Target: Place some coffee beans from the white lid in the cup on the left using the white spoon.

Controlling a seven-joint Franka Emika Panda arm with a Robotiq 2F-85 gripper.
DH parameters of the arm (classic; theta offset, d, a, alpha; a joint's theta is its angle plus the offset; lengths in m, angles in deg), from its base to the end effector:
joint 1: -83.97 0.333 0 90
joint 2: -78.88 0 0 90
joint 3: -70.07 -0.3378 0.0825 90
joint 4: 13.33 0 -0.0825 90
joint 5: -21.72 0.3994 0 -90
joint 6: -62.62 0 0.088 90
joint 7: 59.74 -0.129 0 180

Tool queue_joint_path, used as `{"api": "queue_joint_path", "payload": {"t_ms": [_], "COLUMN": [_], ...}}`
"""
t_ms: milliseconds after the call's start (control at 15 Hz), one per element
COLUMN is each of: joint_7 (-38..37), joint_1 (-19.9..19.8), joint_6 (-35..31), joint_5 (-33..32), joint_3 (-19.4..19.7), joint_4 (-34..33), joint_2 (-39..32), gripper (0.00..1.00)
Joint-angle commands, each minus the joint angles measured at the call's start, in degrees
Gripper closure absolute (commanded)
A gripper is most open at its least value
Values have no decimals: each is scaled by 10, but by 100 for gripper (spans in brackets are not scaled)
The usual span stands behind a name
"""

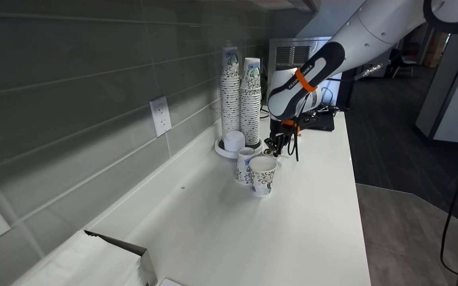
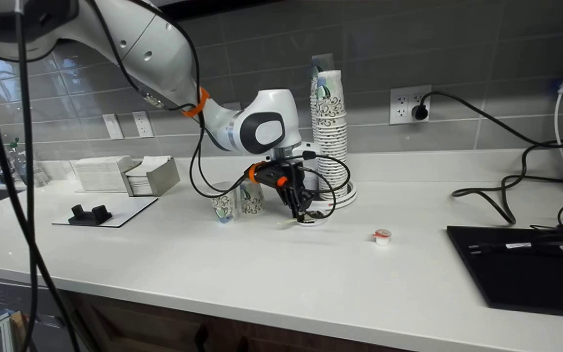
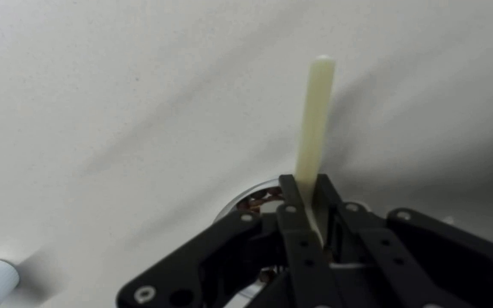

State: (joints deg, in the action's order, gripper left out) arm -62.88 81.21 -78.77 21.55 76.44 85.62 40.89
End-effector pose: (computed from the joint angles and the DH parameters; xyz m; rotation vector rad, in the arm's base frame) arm 0.6963 -0.1049 0.1936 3.0526 -0.2843 0.1191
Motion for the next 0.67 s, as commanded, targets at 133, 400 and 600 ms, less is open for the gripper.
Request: {"api": "queue_joint_path", "payload": {"t_ms": [133,400,600], "joint_7": [-38,-44,-45], "joint_1": [27,36,41], "joint_6": [-50,-86,-117], "joint_5": [-42,-54,-58], "joint_3": [21,27,31], "joint_4": [44,79,109], "joint_2": [7,26,43], "gripper": [97,97,97]}}
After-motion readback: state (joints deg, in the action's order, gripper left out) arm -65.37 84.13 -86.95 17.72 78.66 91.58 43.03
